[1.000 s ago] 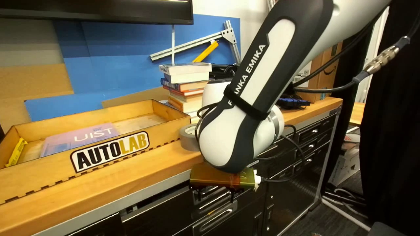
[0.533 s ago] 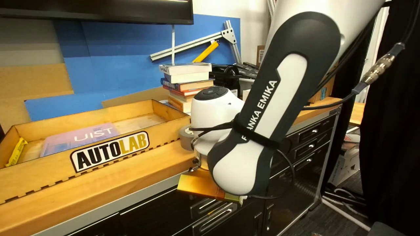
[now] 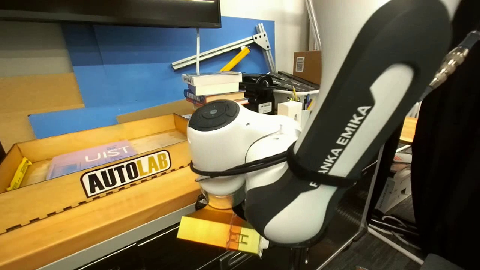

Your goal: Put the blue block in the drawer and close it

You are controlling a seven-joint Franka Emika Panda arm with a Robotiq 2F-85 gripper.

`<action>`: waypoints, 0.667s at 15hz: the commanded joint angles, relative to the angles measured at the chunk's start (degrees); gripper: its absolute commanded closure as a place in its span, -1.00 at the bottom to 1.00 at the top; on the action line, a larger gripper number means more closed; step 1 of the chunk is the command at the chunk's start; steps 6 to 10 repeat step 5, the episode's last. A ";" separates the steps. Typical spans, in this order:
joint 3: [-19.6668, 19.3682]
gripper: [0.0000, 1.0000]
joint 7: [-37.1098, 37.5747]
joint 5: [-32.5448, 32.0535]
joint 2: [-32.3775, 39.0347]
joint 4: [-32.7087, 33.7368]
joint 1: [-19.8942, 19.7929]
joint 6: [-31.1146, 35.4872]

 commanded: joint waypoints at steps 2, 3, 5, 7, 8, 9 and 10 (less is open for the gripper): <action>-0.07 -1.00 -3.76 -7.80 -14.82 -5.05 4.23 -5.55; -0.09 -1.00 -0.64 -5.78 -6.74 -1.72 3.33 -3.07; 0.09 -1.00 -2.20 -6.32 -11.21 -3.25 4.26 -4.58; 0.09 -1.00 -2.20 -6.32 -11.21 -3.25 4.26 -4.58; 0.09 -1.00 -2.20 -6.32 -11.21 -3.25 4.26 -4.58; 0.09 -1.00 -2.20 -6.32 -11.21 -3.25 4.26 -4.58; 0.09 -1.00 -2.20 -6.32 -11.21 -3.25 4.26 -4.58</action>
